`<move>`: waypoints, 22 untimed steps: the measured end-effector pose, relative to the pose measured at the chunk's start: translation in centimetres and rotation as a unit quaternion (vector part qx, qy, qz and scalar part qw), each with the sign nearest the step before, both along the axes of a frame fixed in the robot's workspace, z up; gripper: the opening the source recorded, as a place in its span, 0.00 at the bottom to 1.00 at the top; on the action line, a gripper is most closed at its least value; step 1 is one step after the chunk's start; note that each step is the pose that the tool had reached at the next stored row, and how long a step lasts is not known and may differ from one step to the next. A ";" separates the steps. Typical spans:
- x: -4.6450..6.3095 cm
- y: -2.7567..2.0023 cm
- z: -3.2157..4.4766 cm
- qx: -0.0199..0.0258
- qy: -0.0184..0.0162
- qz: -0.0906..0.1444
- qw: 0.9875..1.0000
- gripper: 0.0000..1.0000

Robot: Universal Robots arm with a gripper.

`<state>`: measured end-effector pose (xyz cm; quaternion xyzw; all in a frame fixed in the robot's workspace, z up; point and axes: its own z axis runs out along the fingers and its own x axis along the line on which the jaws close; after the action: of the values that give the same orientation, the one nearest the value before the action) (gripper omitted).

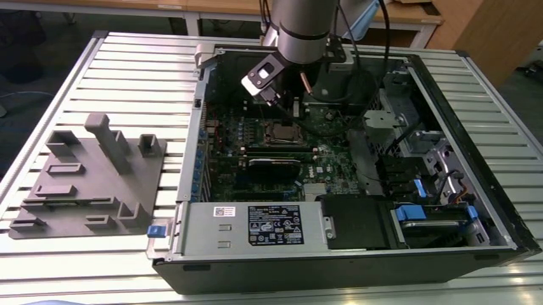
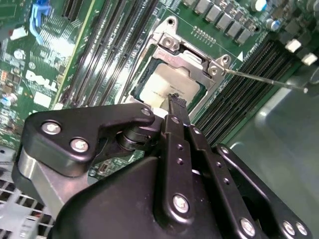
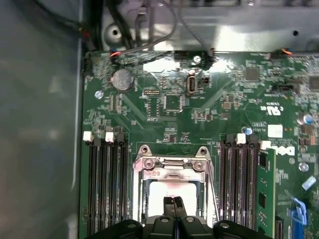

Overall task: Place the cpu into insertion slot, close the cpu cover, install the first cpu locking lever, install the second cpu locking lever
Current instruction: 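Close the cpu cover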

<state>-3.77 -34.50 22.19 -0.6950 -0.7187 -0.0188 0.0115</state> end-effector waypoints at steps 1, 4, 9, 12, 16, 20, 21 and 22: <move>0.0 0.00 -0.02 0.000 0.000 0.009 1.000 0.11; 0.0 0.00 -0.03 0.000 0.000 0.021 1.000 0.11; 0.0 0.00 -0.04 0.000 0.000 0.026 1.000 0.11; 0.0 0.00 -0.07 0.000 0.000 0.053 0.999 0.11; 0.0 0.00 -0.13 0.000 0.000 0.089 0.996 0.11; 0.0 0.00 -0.13 0.000 0.000 0.101 0.995 0.11; 0.0 0.00 -0.13 0.000 0.000 0.101 0.995 0.11; 0.0 0.00 -0.13 0.000 0.000 0.101 0.995 0.11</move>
<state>-3.77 -34.50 22.06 -0.6191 -0.7850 -0.0174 0.0132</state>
